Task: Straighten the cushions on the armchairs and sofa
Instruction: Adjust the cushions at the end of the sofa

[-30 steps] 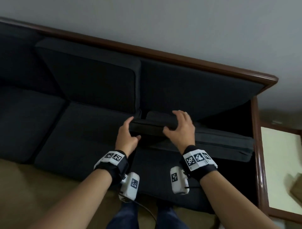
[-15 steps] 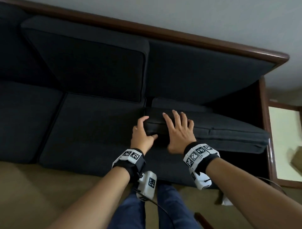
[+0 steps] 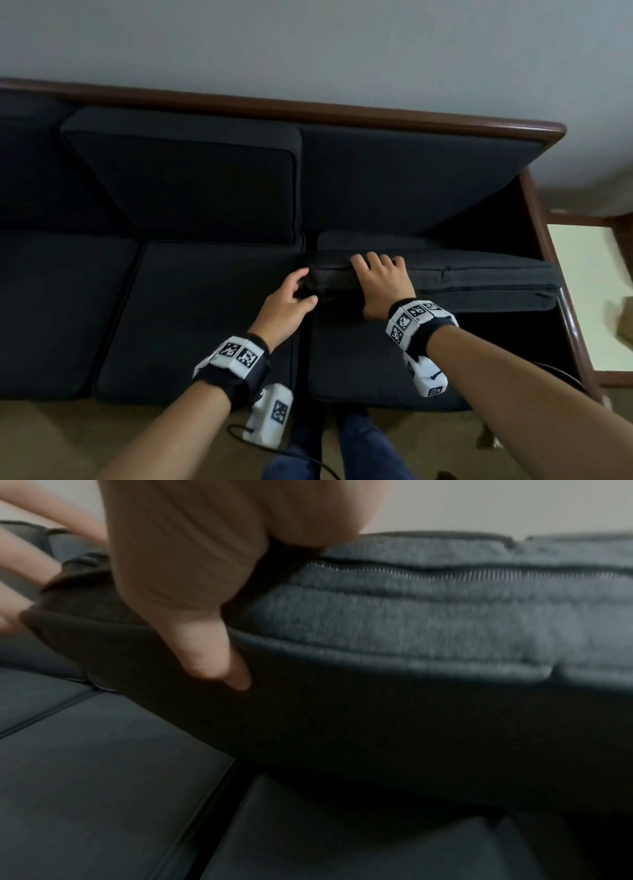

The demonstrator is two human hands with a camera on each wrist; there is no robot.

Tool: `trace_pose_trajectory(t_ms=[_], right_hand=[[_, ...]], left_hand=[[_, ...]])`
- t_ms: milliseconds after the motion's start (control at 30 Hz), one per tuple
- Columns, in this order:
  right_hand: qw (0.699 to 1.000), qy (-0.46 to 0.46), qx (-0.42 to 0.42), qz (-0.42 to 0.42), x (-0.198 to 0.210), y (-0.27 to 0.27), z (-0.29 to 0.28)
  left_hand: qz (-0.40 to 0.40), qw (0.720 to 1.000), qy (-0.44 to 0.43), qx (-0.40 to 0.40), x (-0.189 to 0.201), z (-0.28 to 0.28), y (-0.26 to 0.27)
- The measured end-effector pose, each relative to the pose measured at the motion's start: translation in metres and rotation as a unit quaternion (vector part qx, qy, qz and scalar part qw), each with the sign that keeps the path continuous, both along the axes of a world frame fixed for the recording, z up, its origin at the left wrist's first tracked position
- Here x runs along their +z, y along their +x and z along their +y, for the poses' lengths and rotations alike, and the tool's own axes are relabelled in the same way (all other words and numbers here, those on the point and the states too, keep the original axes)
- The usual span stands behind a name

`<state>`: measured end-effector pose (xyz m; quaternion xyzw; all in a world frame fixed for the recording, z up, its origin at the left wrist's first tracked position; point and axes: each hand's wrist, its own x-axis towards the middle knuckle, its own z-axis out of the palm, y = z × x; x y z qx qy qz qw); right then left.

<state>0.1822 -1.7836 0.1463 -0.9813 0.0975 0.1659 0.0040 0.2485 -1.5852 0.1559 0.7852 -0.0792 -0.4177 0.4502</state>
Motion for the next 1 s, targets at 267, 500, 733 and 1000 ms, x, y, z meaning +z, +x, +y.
trace_pose_trajectory(t_ms=[267,500,733,1000], right_hand=[[0.994,0.081,0.009,-0.070,0.066,-0.048,-0.039],[0.971,0.211,0.075,-0.086,0.140,-0.080,-0.038],[0.925,0.337,0.099,-0.146,0.150,-0.088,-0.045],[0.845,0.465,0.066,-0.257,0.161,-0.082,-0.083]], left_hand=[[-0.147,0.966,0.110,-0.183,0.010,0.056,-0.012],[-0.289,0.902,0.114,-0.300,0.025,0.043,-0.016],[-0.284,0.897,0.125,-0.316,0.103,0.060,-0.025],[-0.370,0.870,0.167,-0.279,0.227,0.029,-0.007]])
